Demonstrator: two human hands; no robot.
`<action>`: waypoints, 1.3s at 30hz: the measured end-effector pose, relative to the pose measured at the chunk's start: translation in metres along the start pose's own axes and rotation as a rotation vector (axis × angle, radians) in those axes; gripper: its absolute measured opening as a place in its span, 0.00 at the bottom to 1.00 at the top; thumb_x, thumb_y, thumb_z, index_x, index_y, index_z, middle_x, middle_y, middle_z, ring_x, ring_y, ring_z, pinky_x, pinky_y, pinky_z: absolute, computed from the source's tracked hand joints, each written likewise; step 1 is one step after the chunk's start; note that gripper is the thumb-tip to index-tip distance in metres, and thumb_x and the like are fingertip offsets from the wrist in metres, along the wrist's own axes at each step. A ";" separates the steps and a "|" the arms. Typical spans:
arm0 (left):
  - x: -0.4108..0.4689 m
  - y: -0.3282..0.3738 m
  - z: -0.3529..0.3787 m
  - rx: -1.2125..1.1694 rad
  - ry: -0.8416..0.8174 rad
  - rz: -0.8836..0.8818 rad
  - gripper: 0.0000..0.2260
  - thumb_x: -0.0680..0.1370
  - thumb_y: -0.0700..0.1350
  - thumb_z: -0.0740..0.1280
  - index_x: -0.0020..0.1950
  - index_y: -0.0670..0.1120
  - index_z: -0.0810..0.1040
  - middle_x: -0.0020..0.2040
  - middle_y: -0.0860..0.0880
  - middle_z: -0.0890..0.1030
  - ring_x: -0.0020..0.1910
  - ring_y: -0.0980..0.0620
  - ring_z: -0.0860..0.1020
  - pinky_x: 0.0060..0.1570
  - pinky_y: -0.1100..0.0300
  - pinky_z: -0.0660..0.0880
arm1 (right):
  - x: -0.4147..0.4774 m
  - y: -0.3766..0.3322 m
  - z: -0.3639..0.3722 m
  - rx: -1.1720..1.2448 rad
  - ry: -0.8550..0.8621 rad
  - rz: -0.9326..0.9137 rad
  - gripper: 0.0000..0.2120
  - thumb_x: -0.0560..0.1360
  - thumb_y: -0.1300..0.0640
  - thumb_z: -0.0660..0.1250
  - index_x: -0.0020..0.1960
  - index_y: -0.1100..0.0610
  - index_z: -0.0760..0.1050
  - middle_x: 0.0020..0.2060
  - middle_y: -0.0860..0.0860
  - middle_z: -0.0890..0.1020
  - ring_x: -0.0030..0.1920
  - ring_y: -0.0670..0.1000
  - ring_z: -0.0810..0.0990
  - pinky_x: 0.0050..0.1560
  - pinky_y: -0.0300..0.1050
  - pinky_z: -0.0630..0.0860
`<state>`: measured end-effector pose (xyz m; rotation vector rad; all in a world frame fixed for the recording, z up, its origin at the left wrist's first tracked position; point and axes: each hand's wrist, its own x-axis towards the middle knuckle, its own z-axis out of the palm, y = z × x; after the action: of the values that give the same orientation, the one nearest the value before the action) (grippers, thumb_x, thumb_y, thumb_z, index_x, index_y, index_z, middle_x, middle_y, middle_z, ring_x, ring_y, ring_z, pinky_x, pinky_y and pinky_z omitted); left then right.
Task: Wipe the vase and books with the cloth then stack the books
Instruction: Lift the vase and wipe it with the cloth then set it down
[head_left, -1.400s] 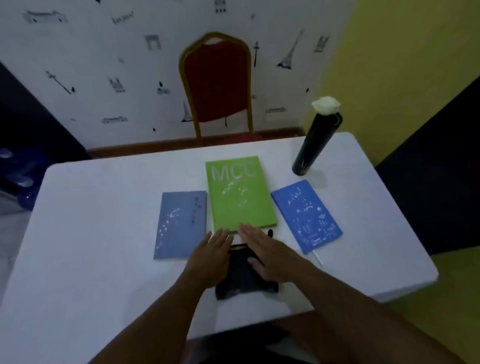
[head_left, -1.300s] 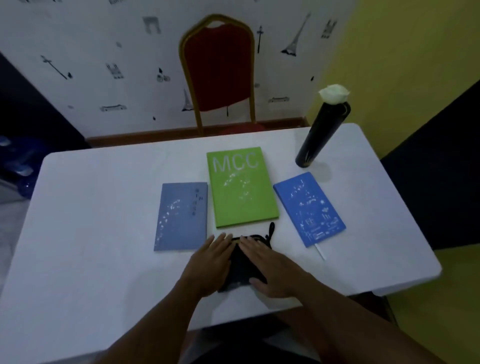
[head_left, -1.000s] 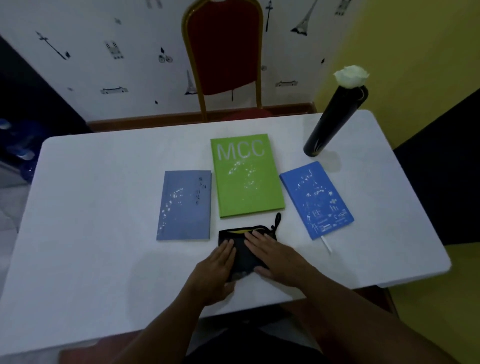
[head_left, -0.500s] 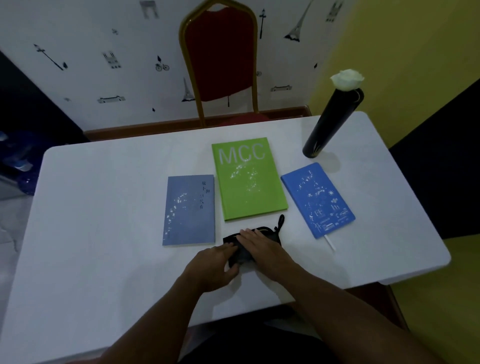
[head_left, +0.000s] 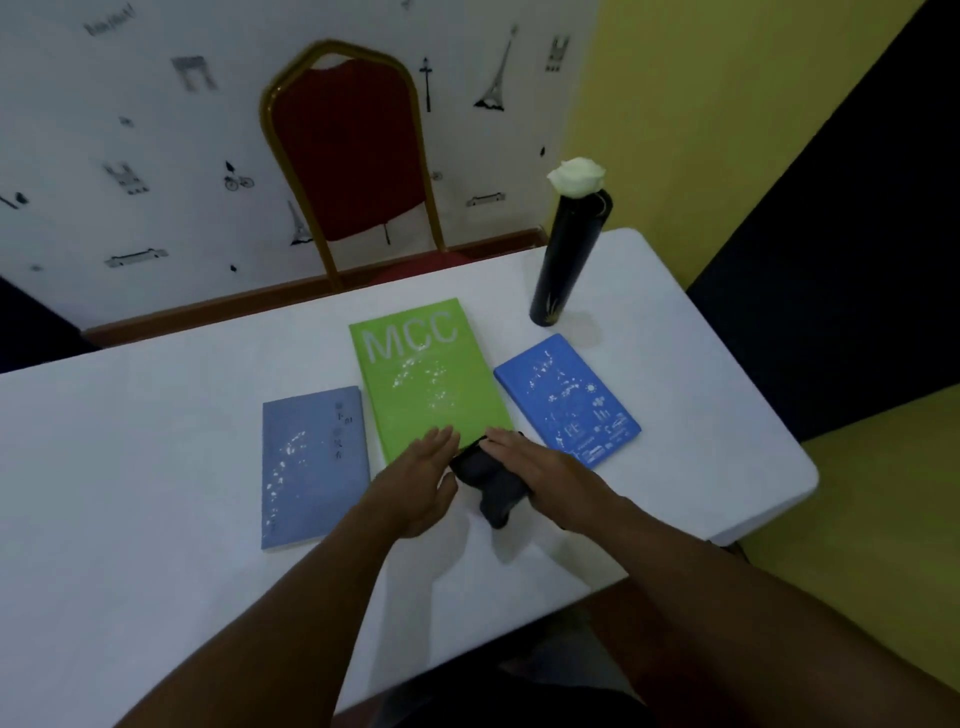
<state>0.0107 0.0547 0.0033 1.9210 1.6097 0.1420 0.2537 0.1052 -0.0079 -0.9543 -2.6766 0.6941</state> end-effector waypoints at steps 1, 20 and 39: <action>0.013 0.008 -0.003 0.006 0.009 0.002 0.27 0.86 0.46 0.55 0.82 0.42 0.51 0.83 0.45 0.51 0.82 0.48 0.48 0.79 0.56 0.47 | 0.001 0.009 -0.010 0.017 0.020 -0.001 0.45 0.67 0.79 0.68 0.80 0.55 0.63 0.80 0.51 0.65 0.76 0.54 0.71 0.69 0.49 0.76; 0.216 0.131 -0.067 -0.125 0.189 -0.229 0.39 0.81 0.49 0.66 0.83 0.43 0.44 0.84 0.44 0.47 0.82 0.48 0.48 0.79 0.54 0.51 | 0.025 0.204 -0.136 0.043 0.167 0.136 0.36 0.71 0.78 0.64 0.78 0.62 0.67 0.77 0.57 0.69 0.75 0.59 0.71 0.71 0.58 0.74; 0.275 0.146 -0.118 -0.726 0.629 -0.082 0.33 0.72 0.56 0.77 0.74 0.49 0.70 0.67 0.53 0.79 0.64 0.56 0.77 0.62 0.58 0.74 | 0.047 0.197 -0.149 0.373 0.492 0.588 0.27 0.75 0.74 0.63 0.71 0.55 0.75 0.59 0.51 0.83 0.61 0.56 0.81 0.54 0.34 0.77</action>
<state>0.1501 0.3440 0.0910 1.2867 1.6700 1.2150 0.3757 0.3228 0.0251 -1.5643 -1.7657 0.8807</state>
